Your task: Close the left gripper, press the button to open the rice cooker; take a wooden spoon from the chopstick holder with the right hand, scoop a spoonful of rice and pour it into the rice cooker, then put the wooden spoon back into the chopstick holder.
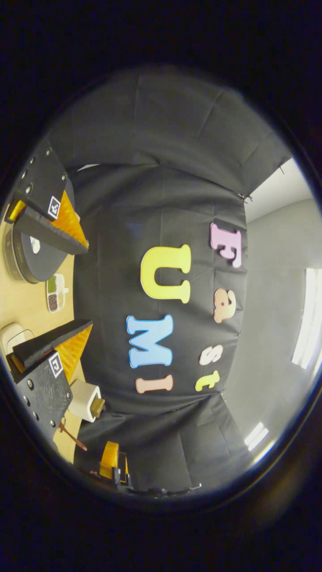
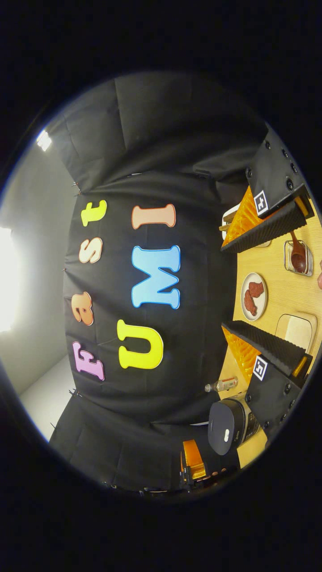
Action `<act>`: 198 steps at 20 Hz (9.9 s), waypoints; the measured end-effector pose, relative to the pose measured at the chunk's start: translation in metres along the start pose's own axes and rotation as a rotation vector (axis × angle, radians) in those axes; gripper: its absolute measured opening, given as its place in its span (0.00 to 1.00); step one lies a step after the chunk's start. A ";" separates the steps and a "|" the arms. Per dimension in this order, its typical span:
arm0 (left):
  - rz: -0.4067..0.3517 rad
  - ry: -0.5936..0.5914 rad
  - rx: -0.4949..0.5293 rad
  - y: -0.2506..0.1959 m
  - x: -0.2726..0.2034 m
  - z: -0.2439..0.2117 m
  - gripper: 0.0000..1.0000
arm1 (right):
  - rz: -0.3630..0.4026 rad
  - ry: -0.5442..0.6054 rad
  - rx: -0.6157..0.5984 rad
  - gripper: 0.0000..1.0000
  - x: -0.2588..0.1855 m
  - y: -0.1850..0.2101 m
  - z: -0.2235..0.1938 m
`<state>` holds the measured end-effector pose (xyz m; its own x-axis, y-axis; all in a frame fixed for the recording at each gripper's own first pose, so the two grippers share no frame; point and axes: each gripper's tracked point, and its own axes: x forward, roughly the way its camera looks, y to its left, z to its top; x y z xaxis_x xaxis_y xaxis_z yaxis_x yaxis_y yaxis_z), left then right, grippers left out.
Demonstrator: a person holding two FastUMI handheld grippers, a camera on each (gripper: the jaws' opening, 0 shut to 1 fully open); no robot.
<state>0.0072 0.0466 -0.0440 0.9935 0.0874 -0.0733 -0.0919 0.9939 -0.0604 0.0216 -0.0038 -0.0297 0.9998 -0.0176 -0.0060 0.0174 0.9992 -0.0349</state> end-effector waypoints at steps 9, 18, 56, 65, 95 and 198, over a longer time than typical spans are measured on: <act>0.048 0.145 -0.062 0.082 0.025 -0.023 0.20 | 0.027 -0.006 -0.021 0.98 -0.008 -0.003 0.000; -0.031 0.305 -0.020 0.076 0.032 -0.045 0.01 | 0.050 0.005 -0.029 0.98 -0.006 0.002 -0.004; -0.027 0.721 0.018 0.070 0.013 -0.172 0.02 | 0.061 0.089 0.040 0.97 0.002 -0.024 -0.075; 0.130 0.379 0.011 0.082 0.019 -0.108 0.02 | 0.037 0.063 0.061 0.98 -0.012 -0.044 -0.058; 0.034 0.041 -0.055 0.023 -0.062 -0.031 0.88 | -0.264 0.200 0.299 0.98 0.004 -0.175 -0.135; -0.003 0.171 -0.218 0.070 -0.085 -0.144 0.89 | 0.153 0.458 1.026 0.23 0.079 0.086 -0.198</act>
<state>-0.0937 0.0993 -0.1849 0.9695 0.0533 -0.2390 -0.1196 0.9547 -0.2724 0.1008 0.0741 -0.2308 0.8992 0.3064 -0.3124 0.1036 0.5445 0.8323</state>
